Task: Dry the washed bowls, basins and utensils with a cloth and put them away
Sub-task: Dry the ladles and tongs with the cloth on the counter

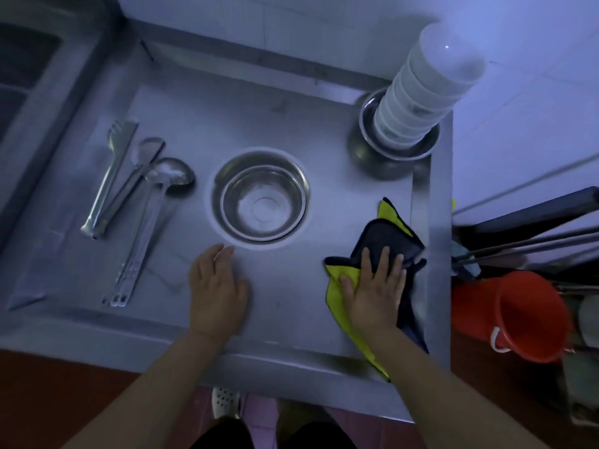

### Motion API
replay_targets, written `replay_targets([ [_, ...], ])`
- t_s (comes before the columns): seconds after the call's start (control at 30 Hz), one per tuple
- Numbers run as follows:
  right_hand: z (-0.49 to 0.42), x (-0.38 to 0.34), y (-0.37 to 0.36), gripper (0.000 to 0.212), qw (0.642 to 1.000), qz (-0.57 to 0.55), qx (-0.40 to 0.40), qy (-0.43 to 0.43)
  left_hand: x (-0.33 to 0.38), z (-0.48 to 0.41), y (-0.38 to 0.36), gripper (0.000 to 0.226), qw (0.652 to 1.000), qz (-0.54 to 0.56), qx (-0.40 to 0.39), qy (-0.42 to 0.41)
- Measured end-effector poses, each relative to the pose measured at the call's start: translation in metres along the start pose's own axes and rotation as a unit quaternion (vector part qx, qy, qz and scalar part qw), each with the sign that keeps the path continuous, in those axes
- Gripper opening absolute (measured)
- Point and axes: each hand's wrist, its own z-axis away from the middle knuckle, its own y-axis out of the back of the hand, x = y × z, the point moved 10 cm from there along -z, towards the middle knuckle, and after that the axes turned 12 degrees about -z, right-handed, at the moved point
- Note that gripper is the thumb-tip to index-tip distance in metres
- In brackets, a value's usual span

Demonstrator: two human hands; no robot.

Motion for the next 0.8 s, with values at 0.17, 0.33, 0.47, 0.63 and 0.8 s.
replay_targets([
  [0.17, 0.018, -0.059, -0.031, 0.077, 0.999, 0.010, -0.044, -0.029, -0.047, 0.030, 0.018, 0.050, 1.000, 0.005, 0.003, -0.011],
  [0.33, 0.034, -0.156, -0.062, 0.075, 0.996, 0.014, -0.077, 0.039, -0.117, 0.072, 0.039, 0.050, 1.000, -0.006, 0.001, 0.023],
  [0.47, 0.069, -0.242, -0.100, 0.075, 0.984, 0.024, -0.126, 0.124, -0.165, 0.110, 0.062, 0.049, 0.998, -0.001, 0.014, 0.054],
  [0.63, 0.123, -0.289, -0.128, 0.069, 0.956, 0.024, -0.208, 0.204, -0.205, 0.146, 0.073, 0.047, 0.997, -0.018, -0.003, 0.076],
  [0.8, 0.161, -0.255, -0.113, 0.082, 0.950, 0.023, -0.213, 0.226, -0.194, 0.154, 0.084, 0.040, 0.999, 0.011, -0.006, 0.053],
])
